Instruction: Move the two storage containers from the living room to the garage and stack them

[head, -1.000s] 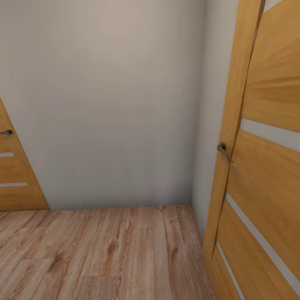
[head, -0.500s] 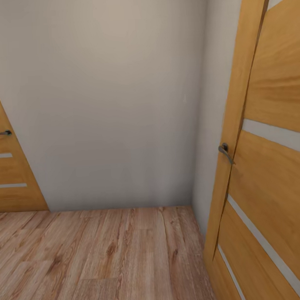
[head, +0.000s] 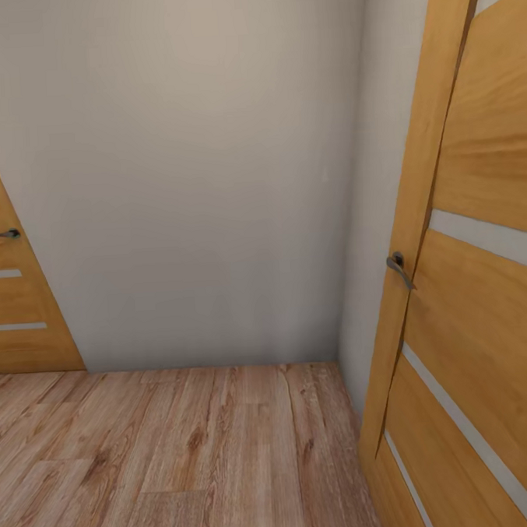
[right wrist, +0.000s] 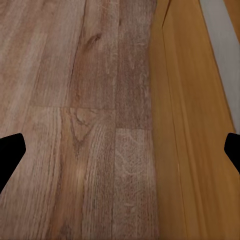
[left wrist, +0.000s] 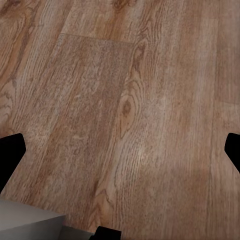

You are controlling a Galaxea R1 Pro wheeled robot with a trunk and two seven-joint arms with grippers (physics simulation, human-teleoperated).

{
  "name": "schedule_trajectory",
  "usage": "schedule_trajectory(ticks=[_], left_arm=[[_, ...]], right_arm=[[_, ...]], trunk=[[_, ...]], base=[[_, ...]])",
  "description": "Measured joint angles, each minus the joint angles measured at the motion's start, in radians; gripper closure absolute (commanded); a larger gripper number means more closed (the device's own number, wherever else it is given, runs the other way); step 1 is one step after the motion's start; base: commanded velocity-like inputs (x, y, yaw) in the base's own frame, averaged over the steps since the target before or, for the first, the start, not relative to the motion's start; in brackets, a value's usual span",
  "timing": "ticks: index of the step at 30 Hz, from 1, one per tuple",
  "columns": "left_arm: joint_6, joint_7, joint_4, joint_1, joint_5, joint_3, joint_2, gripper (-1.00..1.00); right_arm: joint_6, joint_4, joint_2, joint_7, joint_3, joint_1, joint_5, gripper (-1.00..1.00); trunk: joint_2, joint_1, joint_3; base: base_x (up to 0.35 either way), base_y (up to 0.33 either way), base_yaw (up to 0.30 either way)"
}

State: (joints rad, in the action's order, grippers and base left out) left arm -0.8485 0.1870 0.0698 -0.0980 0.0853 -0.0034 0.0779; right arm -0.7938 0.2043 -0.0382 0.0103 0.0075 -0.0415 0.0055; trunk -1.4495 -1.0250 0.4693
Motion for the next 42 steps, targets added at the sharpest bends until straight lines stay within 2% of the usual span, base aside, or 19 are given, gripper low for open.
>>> schedule_trajectory(ticks=[21,28,42], left_arm=[[0.0,-0.001,0.0,0.0,0.0,0.0,0.0,-1.0],[0.0,-0.003,0.0,0.0,0.0,-0.002,0.0,-1.0],[0.0,-0.002,0.0,0.0,0.0,-0.001,0.0,-1.0]], right_arm=[[0.004,-0.001,0.0,-0.001,0.001,0.0,0.0,-1.0],[0.004,-0.001,0.0,-0.001,0.001,-0.001,0.0,-1.0],[0.005,-0.001,0.0,-0.001,0.001,0.0,0.0,-1.0]], trunk=[[0.0,0.0,0.0],[0.0,0.0,0.0],[0.0,0.0,0.0]], base=[[0.025,-0.009,0.0],[0.188,0.0,0.0],[0.036,0.0,0.0]])
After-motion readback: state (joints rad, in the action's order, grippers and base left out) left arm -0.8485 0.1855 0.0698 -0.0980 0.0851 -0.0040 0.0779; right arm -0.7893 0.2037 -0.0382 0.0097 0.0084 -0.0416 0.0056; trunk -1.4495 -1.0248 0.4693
